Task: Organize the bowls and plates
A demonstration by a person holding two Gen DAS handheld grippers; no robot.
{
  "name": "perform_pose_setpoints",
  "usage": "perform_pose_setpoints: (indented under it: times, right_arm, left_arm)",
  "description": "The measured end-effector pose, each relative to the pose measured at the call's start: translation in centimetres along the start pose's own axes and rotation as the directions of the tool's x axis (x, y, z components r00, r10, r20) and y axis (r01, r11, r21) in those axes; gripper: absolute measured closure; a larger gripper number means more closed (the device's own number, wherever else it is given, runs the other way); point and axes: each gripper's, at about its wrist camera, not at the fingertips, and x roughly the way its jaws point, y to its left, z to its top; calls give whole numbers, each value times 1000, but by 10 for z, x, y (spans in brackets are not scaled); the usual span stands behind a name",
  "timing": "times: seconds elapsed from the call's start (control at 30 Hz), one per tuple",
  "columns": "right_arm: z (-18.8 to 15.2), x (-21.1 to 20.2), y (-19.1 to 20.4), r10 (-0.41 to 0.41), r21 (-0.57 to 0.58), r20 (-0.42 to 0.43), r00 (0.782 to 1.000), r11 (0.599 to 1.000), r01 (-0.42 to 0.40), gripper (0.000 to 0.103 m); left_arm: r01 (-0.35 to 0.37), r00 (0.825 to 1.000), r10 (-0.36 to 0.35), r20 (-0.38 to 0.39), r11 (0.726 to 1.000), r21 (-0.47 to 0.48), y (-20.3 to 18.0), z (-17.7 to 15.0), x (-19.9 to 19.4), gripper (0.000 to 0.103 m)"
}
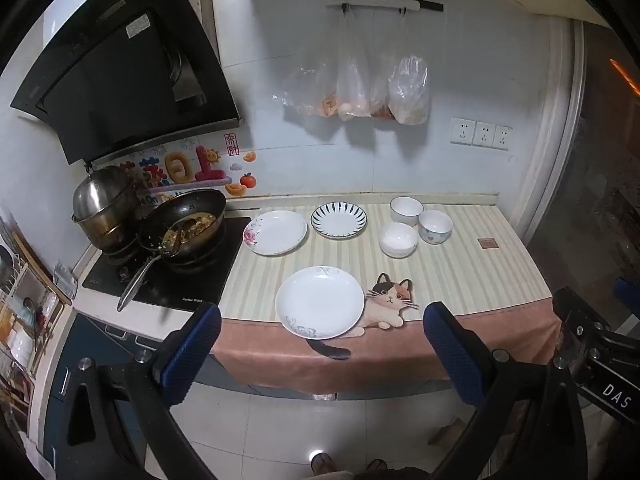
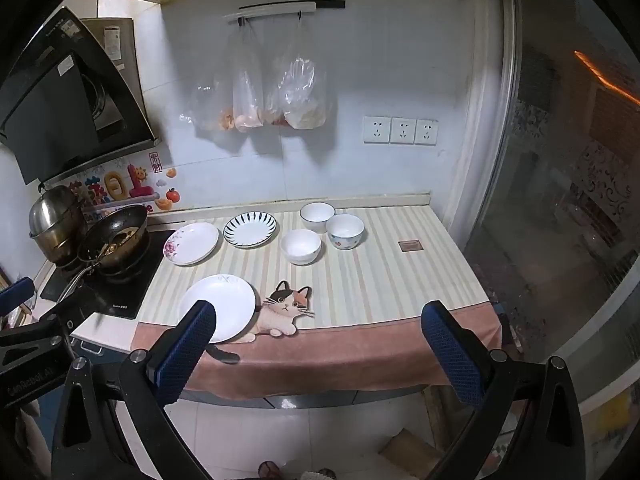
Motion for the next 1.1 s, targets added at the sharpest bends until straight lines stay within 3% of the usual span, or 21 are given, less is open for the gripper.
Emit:
perform_pose_setpoints:
  times: [0.03,1.1]
  right_arm:
    - [0,0,1,-2,0,2,1000,1000,2,0]
    - [4,0,22,15,-11,3,1000,1000,-15,0]
  left_arm:
    - [10,999,-10,-45,1000,-8,1,2,3,0]
    - [-3,999,2,-33,1000,-24,20,-3,9,0]
